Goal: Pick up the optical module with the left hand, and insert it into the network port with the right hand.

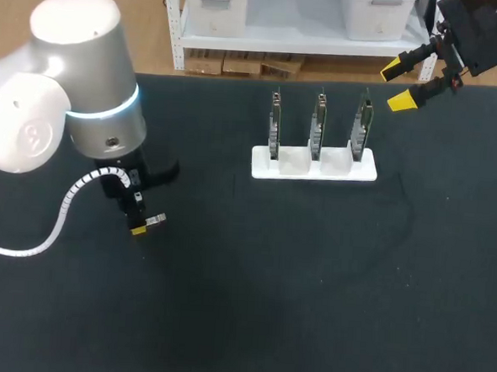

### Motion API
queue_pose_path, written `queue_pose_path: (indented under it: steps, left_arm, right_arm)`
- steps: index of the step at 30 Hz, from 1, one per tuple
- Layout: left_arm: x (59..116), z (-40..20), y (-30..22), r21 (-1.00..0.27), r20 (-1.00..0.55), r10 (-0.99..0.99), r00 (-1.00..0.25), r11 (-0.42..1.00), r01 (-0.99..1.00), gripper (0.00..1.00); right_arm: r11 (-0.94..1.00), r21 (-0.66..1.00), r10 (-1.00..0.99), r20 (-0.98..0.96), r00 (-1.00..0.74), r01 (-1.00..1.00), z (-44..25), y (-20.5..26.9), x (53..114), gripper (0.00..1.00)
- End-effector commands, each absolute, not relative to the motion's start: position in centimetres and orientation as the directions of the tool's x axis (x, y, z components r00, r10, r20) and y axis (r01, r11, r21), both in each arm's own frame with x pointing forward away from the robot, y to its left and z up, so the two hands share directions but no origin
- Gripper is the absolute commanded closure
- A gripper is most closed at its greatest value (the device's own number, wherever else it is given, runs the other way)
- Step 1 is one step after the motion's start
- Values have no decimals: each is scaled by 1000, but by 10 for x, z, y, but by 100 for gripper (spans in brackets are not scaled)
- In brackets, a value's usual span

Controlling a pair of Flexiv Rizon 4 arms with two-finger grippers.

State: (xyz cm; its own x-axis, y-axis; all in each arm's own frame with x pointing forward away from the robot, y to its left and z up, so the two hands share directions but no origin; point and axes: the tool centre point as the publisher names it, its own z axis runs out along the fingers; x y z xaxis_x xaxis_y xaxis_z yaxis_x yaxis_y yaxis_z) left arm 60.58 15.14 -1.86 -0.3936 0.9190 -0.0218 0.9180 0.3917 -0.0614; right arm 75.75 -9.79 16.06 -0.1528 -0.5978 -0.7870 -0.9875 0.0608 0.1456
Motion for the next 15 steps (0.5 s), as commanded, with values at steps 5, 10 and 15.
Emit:
queue_pose_path:
  steps: [5, 10, 15]
  left_arm:
    - [604, -9, 157, -83, -99, 908, -408, 401, 912, 100]
    - [602, 8, 156, -110, -197, 884, -424, 410, 906, 100]
    - [607, 51, 156, -69, -290, 868, -404, 402, 913, 100]
  right_arm:
    - [64, 143, -598, -787, -153, -988, 161, -98, 756, 0]
    - [64, 143, -598, -787, -153, -988, 161, -98, 756, 0]
    - [64, 143, -598, -787, -153, -988, 161, -98, 756, 0]
